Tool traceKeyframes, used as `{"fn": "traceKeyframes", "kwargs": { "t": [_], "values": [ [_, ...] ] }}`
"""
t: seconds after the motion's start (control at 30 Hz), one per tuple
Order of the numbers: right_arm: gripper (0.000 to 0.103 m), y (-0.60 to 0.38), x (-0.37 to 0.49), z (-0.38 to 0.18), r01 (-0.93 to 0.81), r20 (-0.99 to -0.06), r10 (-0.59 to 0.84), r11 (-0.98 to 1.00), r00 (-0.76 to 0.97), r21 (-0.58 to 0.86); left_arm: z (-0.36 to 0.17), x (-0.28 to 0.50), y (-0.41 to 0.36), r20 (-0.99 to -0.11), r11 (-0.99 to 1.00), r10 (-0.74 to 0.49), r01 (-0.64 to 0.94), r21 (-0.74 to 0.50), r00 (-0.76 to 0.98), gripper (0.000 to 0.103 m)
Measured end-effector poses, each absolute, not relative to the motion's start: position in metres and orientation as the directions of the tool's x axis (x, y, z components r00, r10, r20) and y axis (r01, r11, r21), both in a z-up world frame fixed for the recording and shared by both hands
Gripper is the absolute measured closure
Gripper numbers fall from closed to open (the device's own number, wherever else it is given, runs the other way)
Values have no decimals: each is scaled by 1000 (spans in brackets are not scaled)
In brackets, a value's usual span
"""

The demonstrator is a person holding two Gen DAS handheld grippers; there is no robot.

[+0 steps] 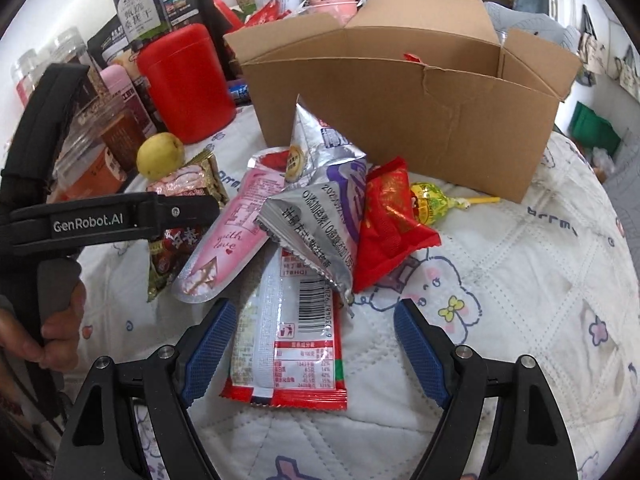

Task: Organize snacks
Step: 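Grasp the brown cereal bag with the left tool, the red-and-white strip packet with the right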

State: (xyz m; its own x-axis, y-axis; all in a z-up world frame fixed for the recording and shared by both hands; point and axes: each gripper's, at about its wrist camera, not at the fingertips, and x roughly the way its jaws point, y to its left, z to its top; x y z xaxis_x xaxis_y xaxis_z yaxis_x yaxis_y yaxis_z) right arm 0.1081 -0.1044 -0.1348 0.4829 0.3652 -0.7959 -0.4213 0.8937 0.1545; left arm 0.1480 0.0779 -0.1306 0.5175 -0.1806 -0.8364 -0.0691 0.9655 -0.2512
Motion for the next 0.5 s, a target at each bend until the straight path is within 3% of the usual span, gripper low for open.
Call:
{"fn": "traceKeyframes", "kwargs": {
  "t": [0.17,0.23,0.3,0.5],
  "values": [
    [19,-85,101,-140,-464,-814,269,886,514,0,-124,142,71,-830,967,-197,-37,-252,522,45],
    [29,-85,99,-139,-456,-810,270,890,521,3,-123,139,73,-827,962,-218,-28,-272,519,49],
    [51,-85,97,-135,-457,-809,266,889,524,-3,-121,137,74,-822,960,-227,-24,-280,522,51],
    [56,-93,93,-132,-460,-809,286,888,513,22,-116,121,74,-818,960,-233,-8,-279,527,55]
  ]
}}
